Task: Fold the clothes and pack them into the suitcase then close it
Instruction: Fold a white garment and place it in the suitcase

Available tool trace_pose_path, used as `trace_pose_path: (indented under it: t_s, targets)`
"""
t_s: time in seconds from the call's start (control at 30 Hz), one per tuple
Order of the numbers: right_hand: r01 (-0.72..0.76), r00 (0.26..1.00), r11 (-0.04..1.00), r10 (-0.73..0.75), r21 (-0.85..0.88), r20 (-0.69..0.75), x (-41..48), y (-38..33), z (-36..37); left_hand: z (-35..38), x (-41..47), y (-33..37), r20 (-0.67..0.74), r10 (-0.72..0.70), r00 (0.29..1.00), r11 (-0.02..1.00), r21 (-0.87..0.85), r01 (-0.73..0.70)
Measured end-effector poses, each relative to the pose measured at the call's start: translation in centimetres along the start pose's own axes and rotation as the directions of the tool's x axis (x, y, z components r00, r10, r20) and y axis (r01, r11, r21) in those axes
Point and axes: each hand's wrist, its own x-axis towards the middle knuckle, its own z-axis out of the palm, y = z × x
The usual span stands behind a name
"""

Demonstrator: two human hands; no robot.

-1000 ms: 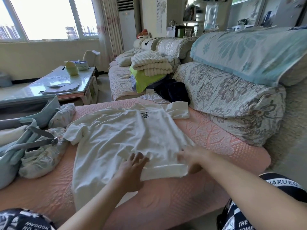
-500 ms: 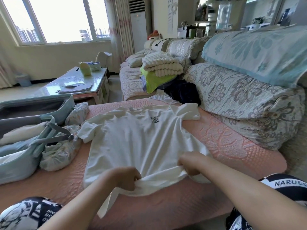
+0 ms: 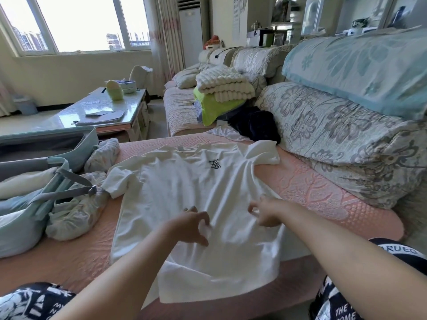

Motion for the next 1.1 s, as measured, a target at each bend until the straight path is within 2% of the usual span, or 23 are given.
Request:
trace_pose_path:
  t_s: [0.07, 0.17, 0.3, 0.4, 0.47, 0.53, 0.6, 0.67, 0.73, 0.8, 0.87, 0.93, 1.0, 1.1]
  targets:
    - [-0.007, 1.000, 1.000, 0.006, 0.031, 0.016, 0.8, 0.6, -0.6, -0.8, 2.2, 0.2, 0.009, 0.010, 1.000, 1.000, -0.020, -0.009]
    - [-0.021, 0.999, 0.990, 0.026, 0.136, -0.039, 2.3, 1.3, -1.9, -2.4, 5.1, 0.7, -0.008, 0.020, 1.000, 0.997, -0.073, -0.020]
    - [-0.159, 0.975, 0.979, 0.176, 0.125, -0.134, 4.5, 3.7, -2.5, -3.5, 8.3, 2.8, -0.156, 0.037, 0.987, 0.983, -0.170, -0.064]
    - [-0.233, 0.971, 0.967, 0.237, 0.098, -0.035, 5.5, 5.0, -1.8, -3.2, 10.1, 5.5, -0.206, 0.100, 0.974, 0.977, -0.164, -0.135]
    - [-0.222, 0.973, 0.965, 0.228, 0.142, -0.031, 5.6, 5.8, -1.0, -2.1, 10.6, 7.4, -0.157, 0.124, 0.980, 0.981, -0.128, -0.145]
    - [-0.195, 0.961, 0.962, 0.226, 0.192, -0.158, 5.4, 7.1, -0.8, -1.0, 10.6, 8.7, -0.096, 0.149, 0.984, 0.987, -0.042, -0.154]
    - [-0.217, 0.914, 0.949, 0.279, 0.228, -0.294, 4.9, 8.6, -0.8, -0.2, 10.6, 9.3, -0.053, 0.140, 0.989, 0.989, -0.044, -0.143]
    - [-0.241, 0.879, 0.939, 0.318, 0.245, -0.356, 4.1, 9.9, -0.4, 0.5, 10.5, 9.2, -0.007, 0.101, 0.995, 0.994, -0.040, -0.101]
    - [-0.209, 0.903, 0.962, 0.258, 0.174, -0.343, 3.4, 10.3, 0.1, 1.0, 10.0, 9.1, 0.019, 0.069, 0.997, 0.997, 0.035, -0.069]
    - [-0.132, 0.935, 0.990, 0.140, 0.047, -0.326, 2.5, 9.8, 0.5, 1.4, 9.0, 8.9, -0.030, 0.068, 0.997, 0.997, 0.048, -0.067]
    - [-0.023, 0.958, 0.999, 0.036, 0.049, -0.286, 1.0, 8.8, 0.6, 1.6, 7.4, 8.9, -0.173, 0.154, 0.973, 0.987, 0.063, -0.145]
    - [0.071, 0.984, 0.993, -0.054, 0.093, -0.170, -0.6, 7.6, 1.3, 2.0, 5.5, 9.2, -0.281, 0.283, 0.917, 0.959, 0.089, -0.269]
    - [0.157, 0.987, 0.986, -0.155, 0.056, -0.037, -2.3, 6.8, 2.6, 2.8, 3.5, 9.7, -0.242, 0.361, 0.901, 0.933, 0.108, -0.344]
    - [0.245, 0.967, 0.957, -0.252, -0.152, -0.029, -4.1, 6.3, 4.0, 4.6, 1.3, 10.5, -0.120, 0.361, 0.925, 0.907, 0.277, -0.318]
